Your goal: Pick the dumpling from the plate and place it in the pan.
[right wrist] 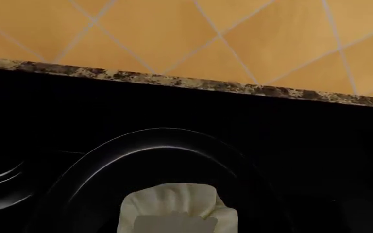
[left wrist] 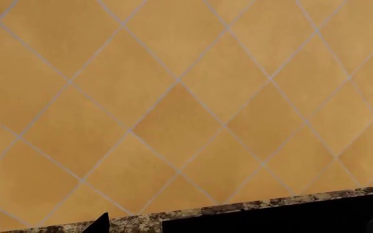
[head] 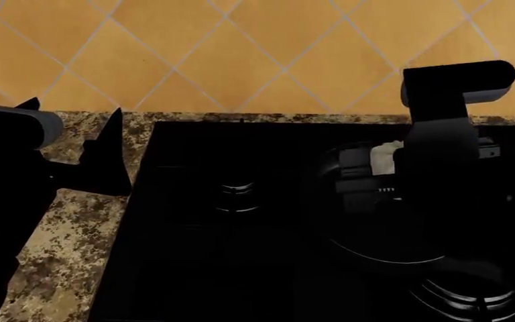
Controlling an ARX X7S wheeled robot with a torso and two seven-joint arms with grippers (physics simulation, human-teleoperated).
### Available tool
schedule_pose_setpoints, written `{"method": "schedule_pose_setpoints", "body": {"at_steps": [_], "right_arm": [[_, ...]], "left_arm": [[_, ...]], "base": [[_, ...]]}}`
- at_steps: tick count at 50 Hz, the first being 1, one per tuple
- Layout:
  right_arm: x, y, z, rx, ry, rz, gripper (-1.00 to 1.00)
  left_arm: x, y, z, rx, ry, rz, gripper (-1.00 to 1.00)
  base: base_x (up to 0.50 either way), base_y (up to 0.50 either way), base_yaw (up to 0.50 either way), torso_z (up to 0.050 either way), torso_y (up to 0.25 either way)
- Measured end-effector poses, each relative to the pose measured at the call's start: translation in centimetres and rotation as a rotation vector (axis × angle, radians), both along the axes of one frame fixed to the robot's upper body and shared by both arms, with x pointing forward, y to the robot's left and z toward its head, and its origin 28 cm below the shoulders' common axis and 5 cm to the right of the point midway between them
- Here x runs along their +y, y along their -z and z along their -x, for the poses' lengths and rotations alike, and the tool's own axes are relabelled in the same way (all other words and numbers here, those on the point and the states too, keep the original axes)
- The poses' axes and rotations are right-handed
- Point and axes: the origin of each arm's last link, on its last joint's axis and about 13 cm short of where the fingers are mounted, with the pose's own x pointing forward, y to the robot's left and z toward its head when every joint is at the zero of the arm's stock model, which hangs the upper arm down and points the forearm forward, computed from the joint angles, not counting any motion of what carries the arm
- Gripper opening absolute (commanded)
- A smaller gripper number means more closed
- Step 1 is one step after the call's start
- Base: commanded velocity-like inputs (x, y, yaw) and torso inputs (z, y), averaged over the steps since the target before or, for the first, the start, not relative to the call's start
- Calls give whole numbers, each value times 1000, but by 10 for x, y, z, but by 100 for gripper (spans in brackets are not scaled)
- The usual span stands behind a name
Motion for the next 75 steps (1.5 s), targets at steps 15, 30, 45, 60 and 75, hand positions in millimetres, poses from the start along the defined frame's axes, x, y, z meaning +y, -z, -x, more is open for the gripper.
{"method": "schedule_pose_setpoints", "body": {"at_steps": [15, 30, 45, 60, 75], "right_arm": [[-3, 14, 0, 25, 14, -7, -100], [-4, 24, -1, 45, 19, -9, -100], [-4, 32, -3, 60, 19, -11, -100], [-4, 36, -4, 67, 16, -13, -100], [-4, 37, -5, 64, 7, -4, 100]], "left_arm": [[0, 1, 0, 2, 1, -2, 100], [-1, 1, -1, 4, 2, -5, 100], [-1, 2, -1, 7, 1, -6, 100], [-1, 4, -2, 10, 0, -8, 100], [0, 6, -2, 13, -1, -8, 100]], "base": [[0, 0, 0, 0, 0], [0, 0, 0, 0, 0], [0, 0, 0, 0, 0], [0, 0, 0, 1, 0], [0, 0, 0, 0, 0]]}}
